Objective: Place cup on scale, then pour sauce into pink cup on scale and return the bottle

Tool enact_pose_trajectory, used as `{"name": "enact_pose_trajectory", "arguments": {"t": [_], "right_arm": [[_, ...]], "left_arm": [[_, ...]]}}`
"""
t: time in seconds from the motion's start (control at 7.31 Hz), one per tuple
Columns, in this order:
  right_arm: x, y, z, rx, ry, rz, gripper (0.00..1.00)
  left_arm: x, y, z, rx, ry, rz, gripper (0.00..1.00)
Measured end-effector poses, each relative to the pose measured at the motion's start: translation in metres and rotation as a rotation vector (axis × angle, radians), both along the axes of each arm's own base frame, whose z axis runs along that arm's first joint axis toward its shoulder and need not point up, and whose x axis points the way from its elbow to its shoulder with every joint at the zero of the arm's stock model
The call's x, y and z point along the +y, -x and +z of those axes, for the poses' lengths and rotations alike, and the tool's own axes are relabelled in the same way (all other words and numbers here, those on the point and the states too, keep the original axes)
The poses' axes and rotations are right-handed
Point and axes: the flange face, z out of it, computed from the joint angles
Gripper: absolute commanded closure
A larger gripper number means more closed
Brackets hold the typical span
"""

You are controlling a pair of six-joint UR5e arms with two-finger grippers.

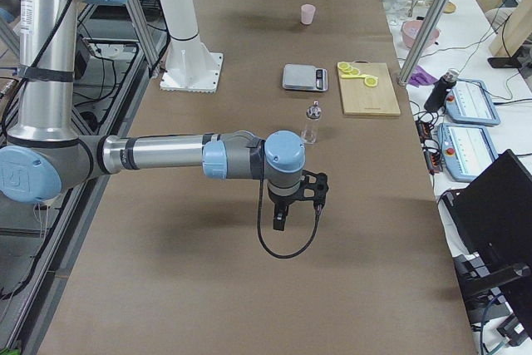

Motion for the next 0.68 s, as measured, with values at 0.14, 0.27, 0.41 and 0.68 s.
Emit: {"name": "enact_pose_trajectory", "arguments": {"t": [0.14, 0.27, 0.41, 0.68], "right_arm": [[0.000, 0.000, 0.000, -0.001, -0.001, 0.000, 0.00], [0.000, 0.001, -0.001, -0.003, -0.002, -0.001, 0.00], [0.001, 0.001, 0.000, -0.008, -0.001, -0.002, 0.00], [0.004, 0.001, 0.000, -0.011, 0.000, -0.002, 0.00]], "left_arm": [[0.000, -0.001, 0.002, 0.001, 0.011, -0.005, 0.02], [-0.003, -0.002, 0.000, 0.013, 0.032, -0.028, 0.02], [-0.011, -0.004, -0.013, 0.042, 0.058, -0.068, 0.02], [-0.028, -0.019, -0.067, 0.092, 0.115, -0.133, 0.02]]}}
